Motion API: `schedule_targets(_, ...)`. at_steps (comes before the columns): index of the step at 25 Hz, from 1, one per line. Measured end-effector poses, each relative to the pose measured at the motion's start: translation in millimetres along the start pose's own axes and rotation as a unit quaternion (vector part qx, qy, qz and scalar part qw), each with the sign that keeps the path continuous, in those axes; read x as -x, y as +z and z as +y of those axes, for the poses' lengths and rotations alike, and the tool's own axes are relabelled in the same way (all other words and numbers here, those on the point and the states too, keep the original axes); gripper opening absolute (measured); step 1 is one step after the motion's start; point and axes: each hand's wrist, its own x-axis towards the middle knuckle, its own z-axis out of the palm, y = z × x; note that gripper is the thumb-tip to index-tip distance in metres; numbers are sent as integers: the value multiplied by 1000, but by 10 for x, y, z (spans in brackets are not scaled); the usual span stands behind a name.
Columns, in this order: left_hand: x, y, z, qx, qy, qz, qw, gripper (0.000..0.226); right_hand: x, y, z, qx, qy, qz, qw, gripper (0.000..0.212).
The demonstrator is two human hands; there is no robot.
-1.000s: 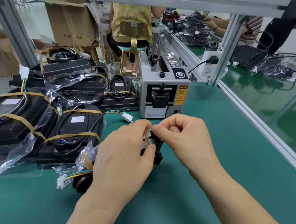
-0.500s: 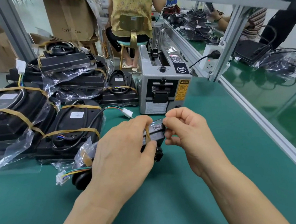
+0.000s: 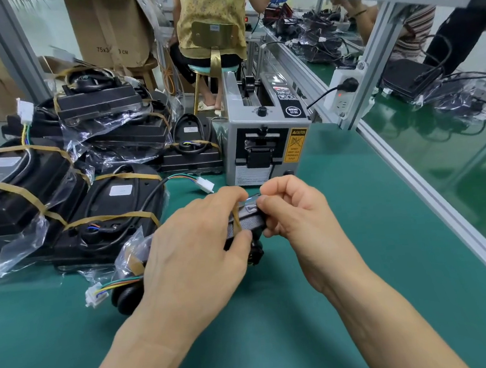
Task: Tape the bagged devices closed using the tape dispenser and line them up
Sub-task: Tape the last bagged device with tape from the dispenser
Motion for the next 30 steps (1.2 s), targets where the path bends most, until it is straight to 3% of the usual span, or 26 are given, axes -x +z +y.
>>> schedule_targets(6,7,10,9,4,-5,5,1000,39,9,19,36,46,-22,4,999,15)
schedule_targets(9,-1,20,9,-9,-6,6,1000,43,-19,15,45,8,-16,6,1000,20)
schedule_targets(12,19,29,3,-25,0,2,1000,47,-9,-4,131,-12,32,7,999,21)
schedule_targets(15,45,68,-2,-79,27,-4,997,64,75,-52,287,-10,78,13,997,16)
schedule_targets(20,13,68,16,-121,47,14,991,70,197,-219,271,27,-2,-3,1000,23)
schedule_targets(23,21,32,25,-65,28,1,997,68,293,-234,220,107,-73,-87,988,44)
schedule_targets(26,35,-58,-7,83,-27,32,996,67,355,-216,165,149,-116,-124,974,58)
schedule_targets(30,27,-222,-126,303,-43,66,950,57,372,-192,82,172,-163,-132,963,71)
